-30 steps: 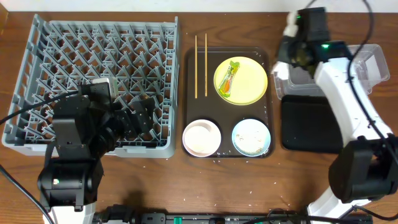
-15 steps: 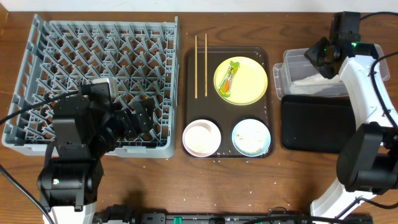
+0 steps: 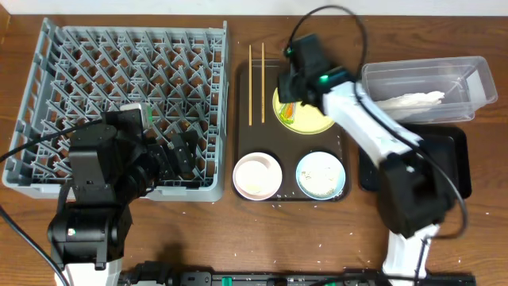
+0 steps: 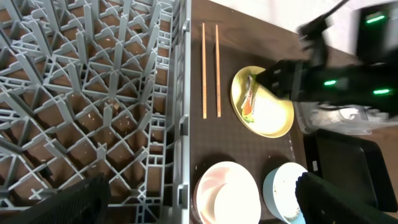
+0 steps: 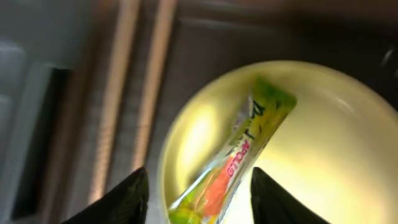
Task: Sort waste into correct bins and load items into the dishwasher
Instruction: 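Grasp the green snack wrapper with right gripper, drop into clear bin, then grasp the white cup from the pink bowl with right gripper, lift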
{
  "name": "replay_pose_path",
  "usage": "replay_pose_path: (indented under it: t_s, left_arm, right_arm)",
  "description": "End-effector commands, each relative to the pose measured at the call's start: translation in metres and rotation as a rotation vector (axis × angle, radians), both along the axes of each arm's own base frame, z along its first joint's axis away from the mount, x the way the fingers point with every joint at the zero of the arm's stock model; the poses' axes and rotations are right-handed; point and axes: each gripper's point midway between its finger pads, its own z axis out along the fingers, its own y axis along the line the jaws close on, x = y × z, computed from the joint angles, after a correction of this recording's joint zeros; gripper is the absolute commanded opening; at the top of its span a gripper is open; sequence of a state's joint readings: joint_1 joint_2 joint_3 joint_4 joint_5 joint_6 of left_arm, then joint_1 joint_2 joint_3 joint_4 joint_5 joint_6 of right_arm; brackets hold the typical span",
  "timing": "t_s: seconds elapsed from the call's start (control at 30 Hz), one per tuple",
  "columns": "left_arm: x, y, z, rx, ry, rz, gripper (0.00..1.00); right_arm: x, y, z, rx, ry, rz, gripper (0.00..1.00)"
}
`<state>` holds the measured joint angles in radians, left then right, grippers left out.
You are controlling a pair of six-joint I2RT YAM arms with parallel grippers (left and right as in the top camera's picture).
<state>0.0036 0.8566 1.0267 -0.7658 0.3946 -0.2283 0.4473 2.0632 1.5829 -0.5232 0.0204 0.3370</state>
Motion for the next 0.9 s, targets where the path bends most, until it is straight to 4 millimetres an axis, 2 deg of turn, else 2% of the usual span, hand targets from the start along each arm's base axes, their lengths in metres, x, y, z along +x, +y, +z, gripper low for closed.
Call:
replay_pose_path:
  t_s: [0.0,0.07,0.1,0.13,0.2,0.23,0.27,0.33,0.4,0.47,0.5,0.53,0.6,0.67,0.73,0.77,0.83,0.87]
  left_arm:
    - [-0.003,-0.003,0.006,0.001,-0.009,-0.022,0.96]
    - [-0.003,-0.003,0.005,0.001,-0.006,-0.022,0.96]
    - [-0.003,-0.003,0.005,0.001,-0.006,-0.022,0.96]
    - [-0.003,-0.003,0.005,0.001,-0.006,-0.022,0.96]
    - [-0.003,-0.003,0.005,0.001,-0.006,-0.022,0.96]
    - [-0.003,-0.003,0.005,0.001,-0.006,-0.022,0.96]
    - [-0.003,-0.003,0.005,0.001,-0.006,-0.022,0.96]
    - [-0.003,-0.003,0.005,0.001,-0.006,-0.022,0.96]
    - [-0.003,-0.003,0.005,0.001,-0.006,-0.022,0.96]
    - [-0.003,-0.003,0.005,0.001,-0.006,-0.022,0.96]
    - [-0.003,-0.003,0.005,0.001,-0.006,-0.022,0.96]
    - [-0.003,-0.003,0.005,0.001,-0.006,-0.022,0.96]
    - [-0.003,-0.003,0.005,0.001,-0.006,-0.021,0.96]
    - [-0.003,-0.003,0.005,0.001,-0.007,-0.021,0.96]
    - [-0.003,-0.003,0.005,0.001,-0.006,-0.021,0.96]
    - [-0.003,-0.003,0.005,0.001,-0.007,-0.021,0.96]
    - [-0.003,-0.003,0.005,0.001,-0.007,-0.021,0.96]
    - [-0.003,-0.003,0.005,0.001,-0.006,-0.021,0.96]
  right_arm:
    - [0.008,-0.014,-0.033,0.011,0.045,-0.229,0.52]
    - [0.005,-0.016,-0.057,0.020,0.094,-0.288,0.52]
    - [0.004,-0.016,-0.062,0.019,0.103,-0.295,0.52]
    - [0.003,-0.016,-0.066,0.014,0.111,-0.296,0.42]
    - [0.003,-0.017,-0.066,0.011,0.112,-0.293,0.08]
    - [0.003,-0.019,-0.060,0.014,0.109,-0.296,0.01]
    - [0.004,-0.021,-0.053,0.018,0.101,-0.301,0.01]
    - [0.008,-0.030,-0.028,0.046,0.074,-0.316,0.01]
    - [0.011,-0.045,0.009,0.079,0.033,-0.343,0.01]
    - [0.011,-0.075,0.056,0.115,-0.023,-0.400,0.01]
    - [0.010,-0.082,0.064,0.121,-0.031,-0.419,0.01]
    - [0.008,-0.099,0.078,0.135,-0.042,-0.468,0.01]
    - [0.001,-0.140,0.096,0.169,-0.037,-0.634,0.01]
    - [-0.003,-0.180,0.099,0.185,-0.029,-0.781,0.01]
    - [-0.001,-0.205,0.094,0.193,-0.023,-0.855,0.01]
    - [0.000,-0.226,0.086,0.197,-0.013,-0.927,0.01]
    - [0.001,-0.252,0.065,0.203,0.026,-1.026,0.01]
    - [0.001,-0.256,0.060,0.201,0.036,-1.042,0.01]
